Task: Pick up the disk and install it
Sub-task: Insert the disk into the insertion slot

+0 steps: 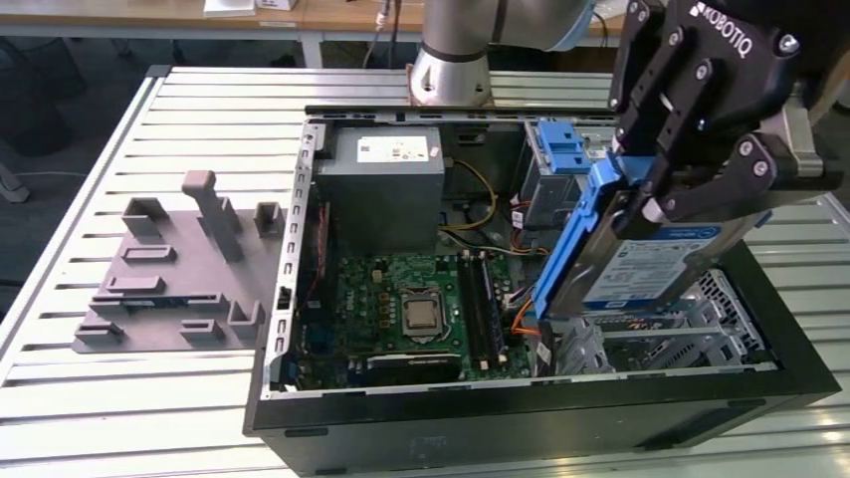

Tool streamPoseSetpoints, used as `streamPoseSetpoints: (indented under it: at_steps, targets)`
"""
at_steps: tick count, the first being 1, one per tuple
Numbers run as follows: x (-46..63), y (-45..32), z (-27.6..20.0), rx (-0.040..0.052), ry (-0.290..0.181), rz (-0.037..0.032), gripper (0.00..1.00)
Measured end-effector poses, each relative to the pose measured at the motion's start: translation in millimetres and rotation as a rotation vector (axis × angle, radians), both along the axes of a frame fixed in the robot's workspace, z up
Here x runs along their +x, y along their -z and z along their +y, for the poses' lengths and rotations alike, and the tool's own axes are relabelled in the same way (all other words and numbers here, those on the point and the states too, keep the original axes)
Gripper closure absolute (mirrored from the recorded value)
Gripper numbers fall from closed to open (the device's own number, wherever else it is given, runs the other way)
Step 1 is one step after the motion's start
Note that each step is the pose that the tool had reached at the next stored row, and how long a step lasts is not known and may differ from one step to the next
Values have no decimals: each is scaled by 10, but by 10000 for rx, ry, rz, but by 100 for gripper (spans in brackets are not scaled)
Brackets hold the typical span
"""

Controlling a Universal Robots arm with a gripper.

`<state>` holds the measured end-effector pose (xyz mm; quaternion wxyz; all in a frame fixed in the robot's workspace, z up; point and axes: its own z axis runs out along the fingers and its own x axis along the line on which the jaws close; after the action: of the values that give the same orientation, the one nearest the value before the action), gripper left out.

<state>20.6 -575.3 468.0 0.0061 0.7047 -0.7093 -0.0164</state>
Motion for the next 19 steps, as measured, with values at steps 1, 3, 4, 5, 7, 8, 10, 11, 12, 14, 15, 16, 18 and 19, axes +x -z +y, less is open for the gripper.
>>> streamPoseSetpoints:
  at_steps: [1,3,4,5,7,8,10,11,12,14,15,16,18,19]
  targets:
    - [26,6,0,2,1,0,64]
    - [72,17,0,2,-1,1,64]
    - [93,21,0,2,0,1,64]
    - [113,23,-1,2,0,1,64]
    - [148,31,0,3,0,0,64]
    - [164,36,0,4,1,1,64]
    - [203,47,-1,2,0,0,64]
    - [222,54,-1,3,0,0,64]
    - [240,62,-1,2,0,1,64]
    - [276,74,0,2,-1,0,64]
    - [293,80,-1,2,0,0,64]
    - [309,85,-1,2,0,0,64]
    - [336,93,0,1,0,1,64]
    - [349,98,0,2,0,0,64]
